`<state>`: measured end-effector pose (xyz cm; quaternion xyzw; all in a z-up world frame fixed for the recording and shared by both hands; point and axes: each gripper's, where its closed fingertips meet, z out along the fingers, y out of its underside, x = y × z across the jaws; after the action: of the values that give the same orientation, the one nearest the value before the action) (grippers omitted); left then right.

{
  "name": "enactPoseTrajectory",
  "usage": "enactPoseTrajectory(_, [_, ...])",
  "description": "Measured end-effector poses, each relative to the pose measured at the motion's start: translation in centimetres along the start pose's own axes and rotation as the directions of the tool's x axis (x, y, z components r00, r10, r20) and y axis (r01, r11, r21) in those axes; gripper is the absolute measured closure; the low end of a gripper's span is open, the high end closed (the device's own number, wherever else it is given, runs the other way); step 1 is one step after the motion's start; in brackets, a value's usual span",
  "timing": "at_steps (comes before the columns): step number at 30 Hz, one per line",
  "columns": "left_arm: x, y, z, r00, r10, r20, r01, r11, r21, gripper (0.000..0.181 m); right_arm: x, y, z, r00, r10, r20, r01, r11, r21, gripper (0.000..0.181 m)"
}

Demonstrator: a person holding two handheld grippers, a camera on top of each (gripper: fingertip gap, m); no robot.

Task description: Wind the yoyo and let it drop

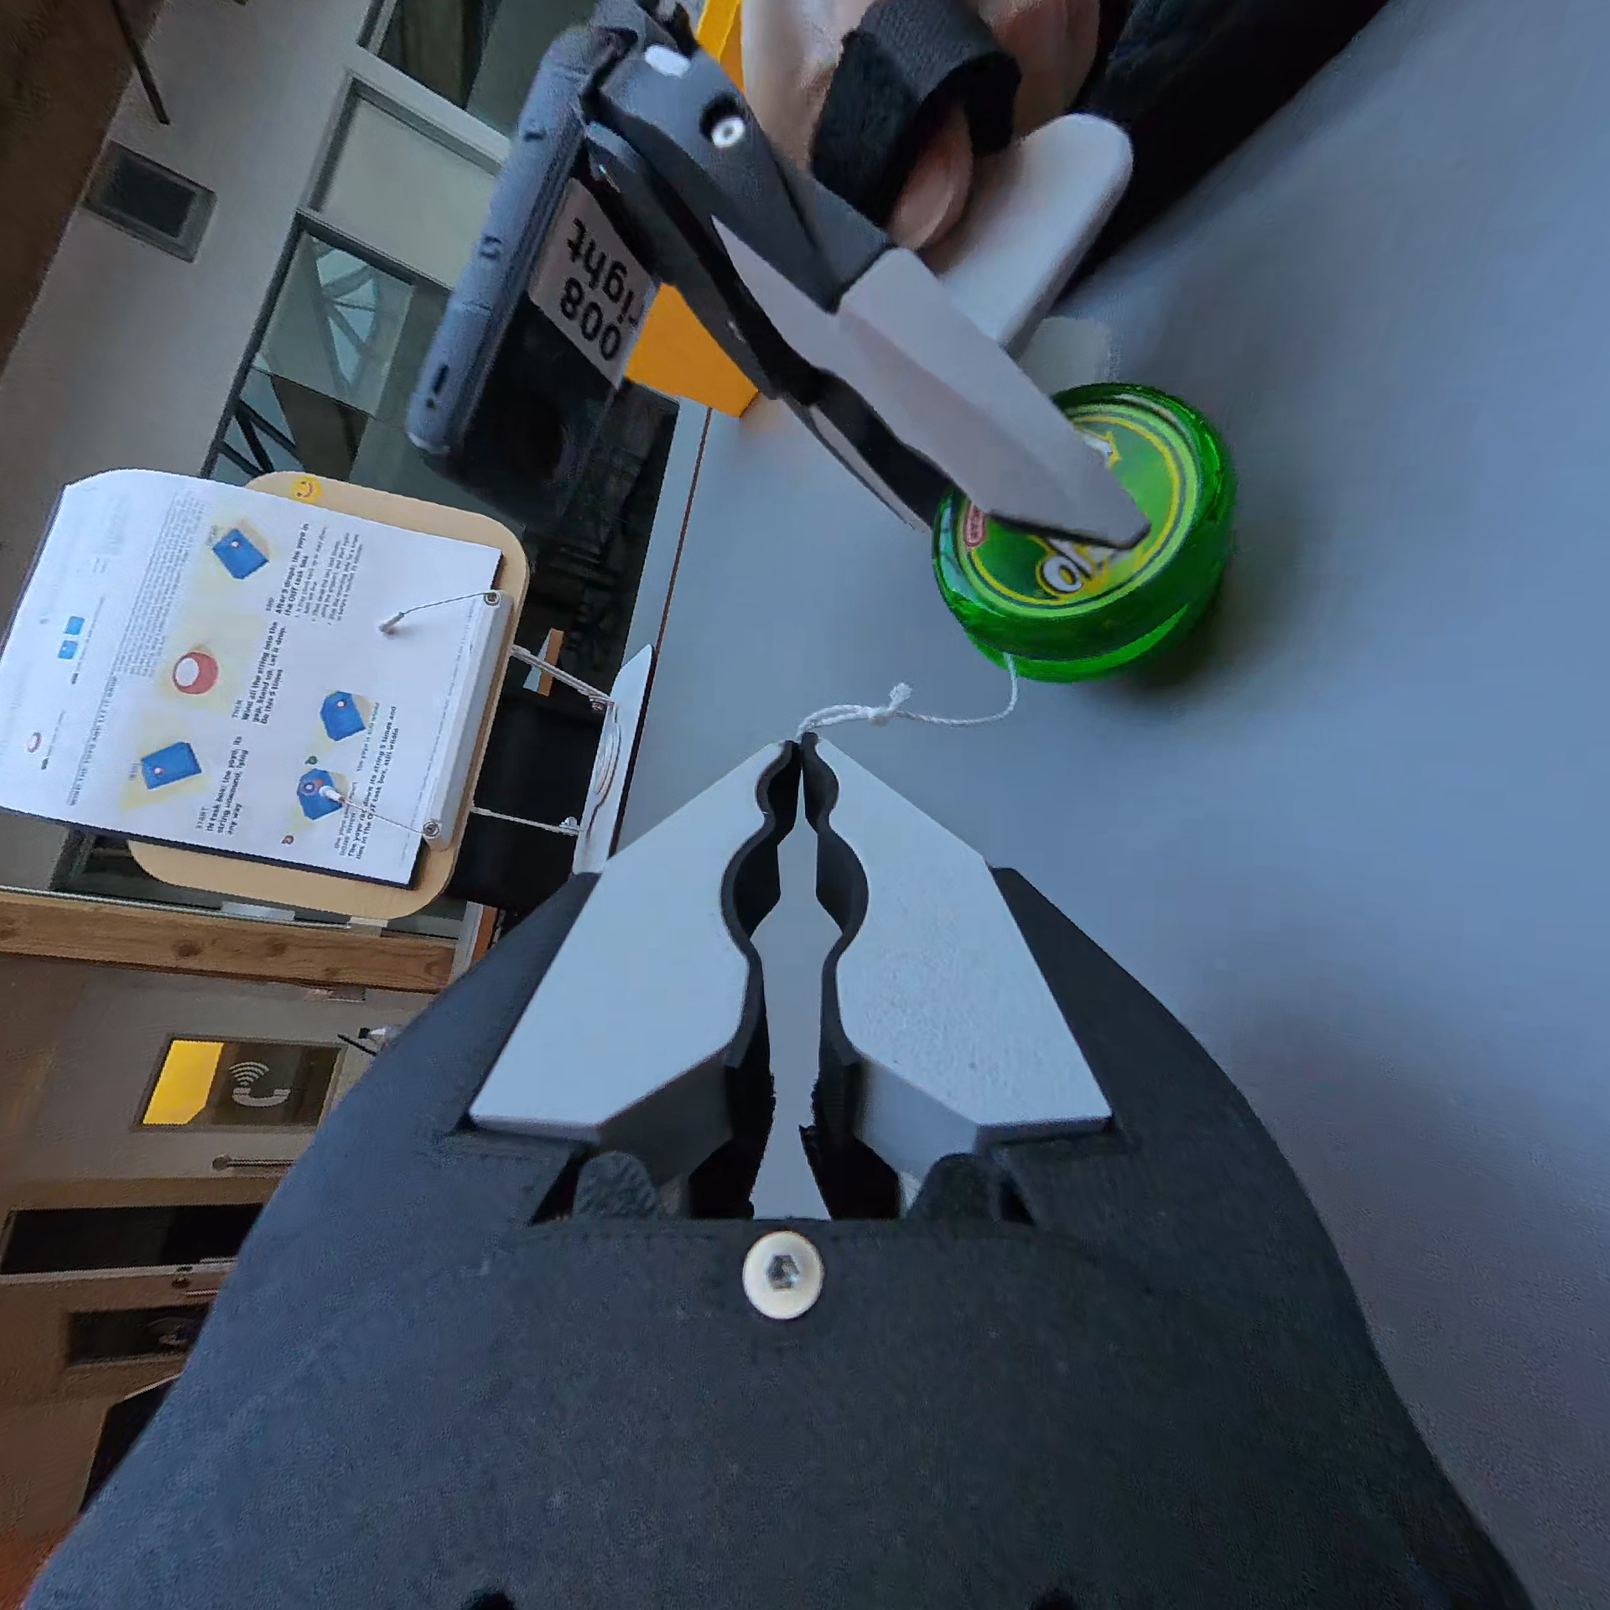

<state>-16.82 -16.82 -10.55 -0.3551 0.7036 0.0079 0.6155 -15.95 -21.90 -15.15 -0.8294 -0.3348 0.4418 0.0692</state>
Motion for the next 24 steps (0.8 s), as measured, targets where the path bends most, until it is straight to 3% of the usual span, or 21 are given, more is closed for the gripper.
enactPoseTrajectory(5, [0.9, 0.1, -0.2, 1.000, 0.006, -0.008, -0.006, 1.000, -0.006, 0.181, 1.3, -0.1, -2.2, 0.984, -0.119, -0.135, 0.122, 0.993, 0.010, 0.112])
enactPoseTrajectory(10, [1.3, 0.5, -0.1, 1.000, 0.020, -0.002, -0.020, 1.000, -0.019, 0.181, 1.3, -1.3, -4.5, 0.989, -0.110, -0.102, 0.118, 0.990, 0.079, 0.119])
enactPoseTrajectory(12, [1.1, 0.4, -0.1, 0.999, 0.033, 0.012, -0.033, 0.999, -0.011, 0.181, 0.3, -4.0, -5.3, 0.990, -0.133, -0.048, 0.140, 0.967, 0.215, 0.139])
enactPoseTrajectory(14, [1.0, 0.2, 0.0, 0.998, 0.051, 0.022, -0.051, 0.999, -0.005, 0.181, -1.1, -5.6, -5.1, 0.989, -0.105, 0.105, 0.074, 0.961, 0.266, 0.155])
enactPoseTrajectory(17, [0.8, 0.1, 0.2, 0.996, 0.080, 0.031, -0.080, 0.997, -0.008, 0.181, -0.2, -6.1, -3.9, 0.986, -0.026, 0.164, -0.008, 0.980, 0.199, 0.153])
enactPoseTrajectory(24, [0.6, 0.1, 0.4, 0.996, 0.080, 0.041, -0.080, 0.997, -0.009, 0.181, 0.9, -7.1, -2.6, 0.972, 0.090, 0.219, -0.135, 0.971, 0.198, 0.153])
